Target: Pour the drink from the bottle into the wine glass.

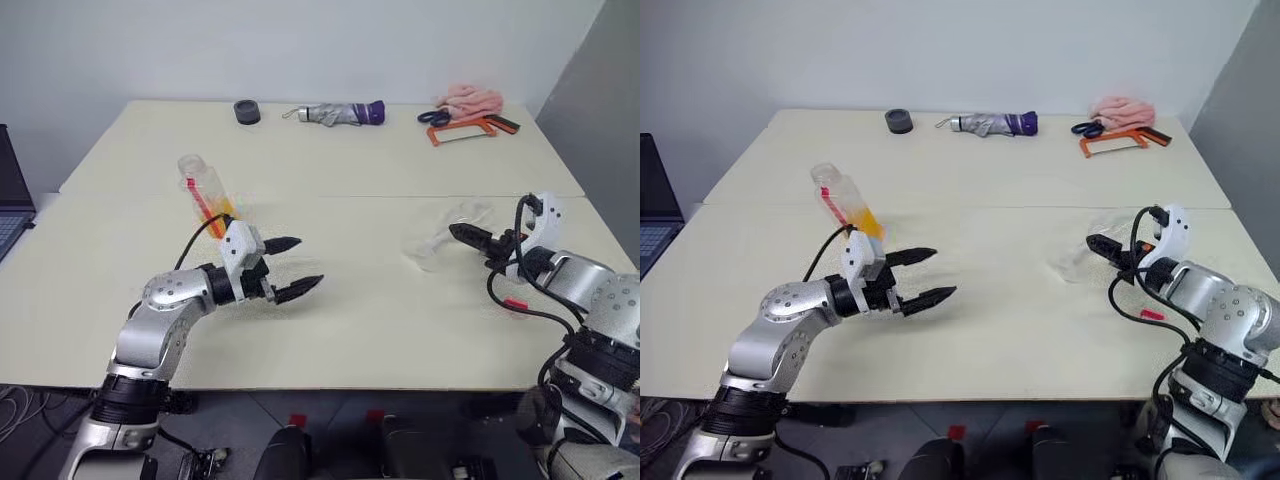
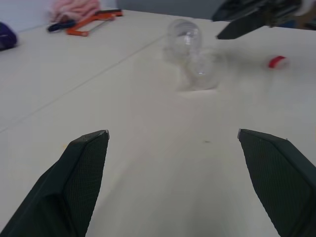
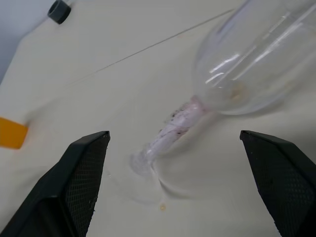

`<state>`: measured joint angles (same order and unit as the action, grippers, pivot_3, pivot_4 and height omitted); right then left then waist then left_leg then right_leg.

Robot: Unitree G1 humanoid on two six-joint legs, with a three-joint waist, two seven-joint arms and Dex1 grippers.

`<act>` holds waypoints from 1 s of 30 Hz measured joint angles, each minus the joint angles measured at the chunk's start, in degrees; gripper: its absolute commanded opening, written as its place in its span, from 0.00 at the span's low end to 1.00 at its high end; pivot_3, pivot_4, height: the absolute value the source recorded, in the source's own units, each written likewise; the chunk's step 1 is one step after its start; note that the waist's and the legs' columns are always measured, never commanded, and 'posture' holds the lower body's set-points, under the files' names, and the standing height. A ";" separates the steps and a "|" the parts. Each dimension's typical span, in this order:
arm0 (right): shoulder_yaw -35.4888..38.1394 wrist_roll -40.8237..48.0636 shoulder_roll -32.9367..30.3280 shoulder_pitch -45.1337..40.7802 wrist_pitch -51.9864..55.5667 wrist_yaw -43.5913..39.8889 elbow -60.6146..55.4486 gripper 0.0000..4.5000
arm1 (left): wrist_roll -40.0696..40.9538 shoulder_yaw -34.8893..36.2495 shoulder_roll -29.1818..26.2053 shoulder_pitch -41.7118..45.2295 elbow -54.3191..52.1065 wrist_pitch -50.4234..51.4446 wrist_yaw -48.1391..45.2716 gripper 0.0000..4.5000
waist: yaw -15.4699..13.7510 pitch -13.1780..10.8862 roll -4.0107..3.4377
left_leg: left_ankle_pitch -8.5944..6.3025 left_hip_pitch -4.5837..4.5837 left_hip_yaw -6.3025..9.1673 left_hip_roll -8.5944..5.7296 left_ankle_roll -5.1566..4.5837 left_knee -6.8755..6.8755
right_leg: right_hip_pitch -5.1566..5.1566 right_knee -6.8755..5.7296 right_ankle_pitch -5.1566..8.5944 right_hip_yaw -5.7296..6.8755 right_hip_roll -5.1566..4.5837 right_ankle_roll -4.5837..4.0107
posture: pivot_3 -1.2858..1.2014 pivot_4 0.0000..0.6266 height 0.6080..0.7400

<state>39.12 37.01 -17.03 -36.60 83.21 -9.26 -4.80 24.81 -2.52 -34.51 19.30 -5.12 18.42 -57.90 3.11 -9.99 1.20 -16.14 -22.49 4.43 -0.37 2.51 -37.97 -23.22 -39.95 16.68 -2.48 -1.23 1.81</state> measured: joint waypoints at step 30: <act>0.14 2.22 3.42 -7.67 -15.50 -1.13 31.25 0.25 | -0.09 -3.14 0.85 1.53 1.25 1.04 -6.49 1.00 | 0.17 -0.02 -0.04 | 0.00 -0.03 0.00 0.07 0.00 -0.02 | 0.00 0.00 0.00 -0.03 -0.05 0.00 | 0.52 0.24 1.00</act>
<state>39.27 39.23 -13.61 -44.26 67.72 -10.39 26.44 24.72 -5.67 -33.67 20.83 -3.87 19.47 -64.39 3.28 -10.02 1.16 -16.14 -22.51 4.43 -0.30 2.51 -37.99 -23.23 -39.95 16.68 -2.51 -1.28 1.81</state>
